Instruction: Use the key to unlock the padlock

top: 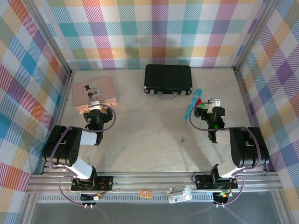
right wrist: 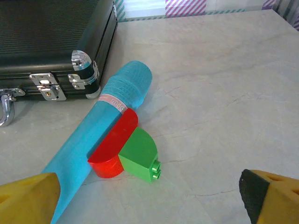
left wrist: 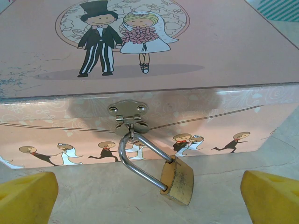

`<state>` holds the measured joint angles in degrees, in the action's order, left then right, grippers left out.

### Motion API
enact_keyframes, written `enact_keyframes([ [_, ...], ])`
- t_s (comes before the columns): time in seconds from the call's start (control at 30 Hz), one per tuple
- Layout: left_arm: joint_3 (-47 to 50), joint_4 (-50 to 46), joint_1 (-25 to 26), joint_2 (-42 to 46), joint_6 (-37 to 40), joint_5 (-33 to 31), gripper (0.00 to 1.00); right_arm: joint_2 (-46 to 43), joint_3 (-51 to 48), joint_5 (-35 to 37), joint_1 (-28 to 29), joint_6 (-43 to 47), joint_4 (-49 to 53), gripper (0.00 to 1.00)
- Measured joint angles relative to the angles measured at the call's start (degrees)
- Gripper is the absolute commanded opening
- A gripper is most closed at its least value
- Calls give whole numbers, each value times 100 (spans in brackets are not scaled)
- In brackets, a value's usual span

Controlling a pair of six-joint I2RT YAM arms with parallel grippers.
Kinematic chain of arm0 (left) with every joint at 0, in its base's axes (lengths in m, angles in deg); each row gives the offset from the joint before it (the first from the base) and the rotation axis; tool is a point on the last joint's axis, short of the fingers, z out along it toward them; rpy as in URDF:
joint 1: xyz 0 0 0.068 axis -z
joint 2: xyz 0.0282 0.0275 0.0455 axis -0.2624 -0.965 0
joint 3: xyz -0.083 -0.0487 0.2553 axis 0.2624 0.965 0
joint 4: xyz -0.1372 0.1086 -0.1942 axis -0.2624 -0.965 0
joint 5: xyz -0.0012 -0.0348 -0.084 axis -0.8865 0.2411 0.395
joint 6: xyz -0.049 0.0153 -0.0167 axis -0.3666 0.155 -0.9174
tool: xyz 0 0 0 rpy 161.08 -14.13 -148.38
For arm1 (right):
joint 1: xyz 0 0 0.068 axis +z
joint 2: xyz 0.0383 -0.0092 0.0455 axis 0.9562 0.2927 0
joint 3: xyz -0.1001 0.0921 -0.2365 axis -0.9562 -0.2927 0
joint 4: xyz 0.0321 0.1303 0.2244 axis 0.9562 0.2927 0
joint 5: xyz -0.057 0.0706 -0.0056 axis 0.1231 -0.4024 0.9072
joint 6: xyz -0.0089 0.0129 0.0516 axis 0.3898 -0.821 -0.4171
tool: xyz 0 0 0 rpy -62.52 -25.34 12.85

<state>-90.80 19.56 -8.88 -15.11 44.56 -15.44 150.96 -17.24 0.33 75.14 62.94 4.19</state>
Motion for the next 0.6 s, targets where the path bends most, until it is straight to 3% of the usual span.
enact_keyframes([
  [0.6, 0, 0, 0, 0, 0, 2, 100, 0, 0, -57, 0, 2, 0, 99],
])
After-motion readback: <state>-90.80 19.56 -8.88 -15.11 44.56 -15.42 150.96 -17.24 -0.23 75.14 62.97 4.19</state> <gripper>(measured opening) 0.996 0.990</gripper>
